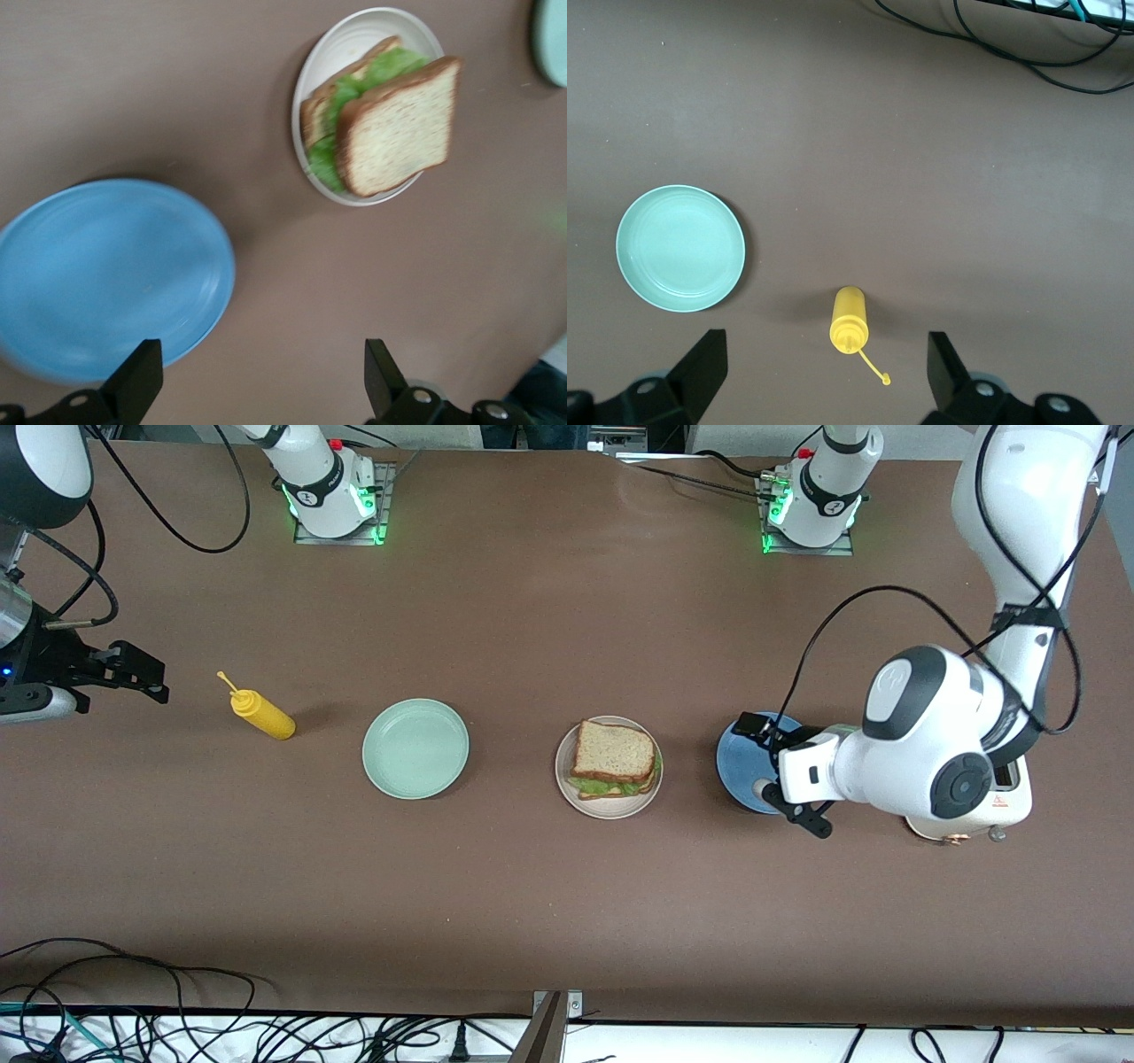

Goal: Make sandwich on beige plate with both arms

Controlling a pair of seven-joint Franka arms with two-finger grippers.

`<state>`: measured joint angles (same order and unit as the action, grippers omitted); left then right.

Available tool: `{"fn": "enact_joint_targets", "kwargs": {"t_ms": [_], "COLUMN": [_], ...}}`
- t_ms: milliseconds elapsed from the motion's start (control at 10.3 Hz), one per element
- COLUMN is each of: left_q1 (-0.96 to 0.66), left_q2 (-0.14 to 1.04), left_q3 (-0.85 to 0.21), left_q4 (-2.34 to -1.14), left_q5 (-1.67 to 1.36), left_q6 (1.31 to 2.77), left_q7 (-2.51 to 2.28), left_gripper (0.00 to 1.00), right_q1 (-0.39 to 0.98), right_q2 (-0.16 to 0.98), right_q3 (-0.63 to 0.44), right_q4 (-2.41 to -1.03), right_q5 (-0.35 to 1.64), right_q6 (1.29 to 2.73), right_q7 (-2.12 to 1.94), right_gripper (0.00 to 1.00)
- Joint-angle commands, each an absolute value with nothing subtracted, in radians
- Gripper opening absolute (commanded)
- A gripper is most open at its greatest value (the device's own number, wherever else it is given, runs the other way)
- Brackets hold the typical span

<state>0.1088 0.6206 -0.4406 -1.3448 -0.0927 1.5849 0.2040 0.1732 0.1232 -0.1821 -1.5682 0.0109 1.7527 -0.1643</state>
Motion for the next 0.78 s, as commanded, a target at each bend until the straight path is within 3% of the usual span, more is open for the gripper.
{"fn": "enact_joint_targets", "kwargs": {"t_ms": [0, 292, 681], "left_q1": [0.095, 0.068, -0.011], "left_q2": [0.494, 0.240, 0.079], "left_q3": [-0.397, -0.296, -0.168], "left_q4": [-1.394, -1.532, -1.590], "left_q5": [-0.048, 0.018, 0.152], "left_q6": [1.521, 1.512, 1.580], "left_q7": [0.140, 0.097, 0.097], "left_gripper": [1.00, 1.00, 1.00], "right_q1": [0.172, 0.172, 0.172], "right_q2": [0.120, 0.120, 0.120], "right_q3": [-0.179, -0.179, -0.179], "right_q4": [-1.563, -1.563, -1.565], "right_q5": [0.026, 0.026, 0.026], "right_q6": [1.746, 1.746, 1.746], "right_q7": [-0.156, -0.156, -0.156], "right_gripper": [1.00, 1.00, 1.00]}}
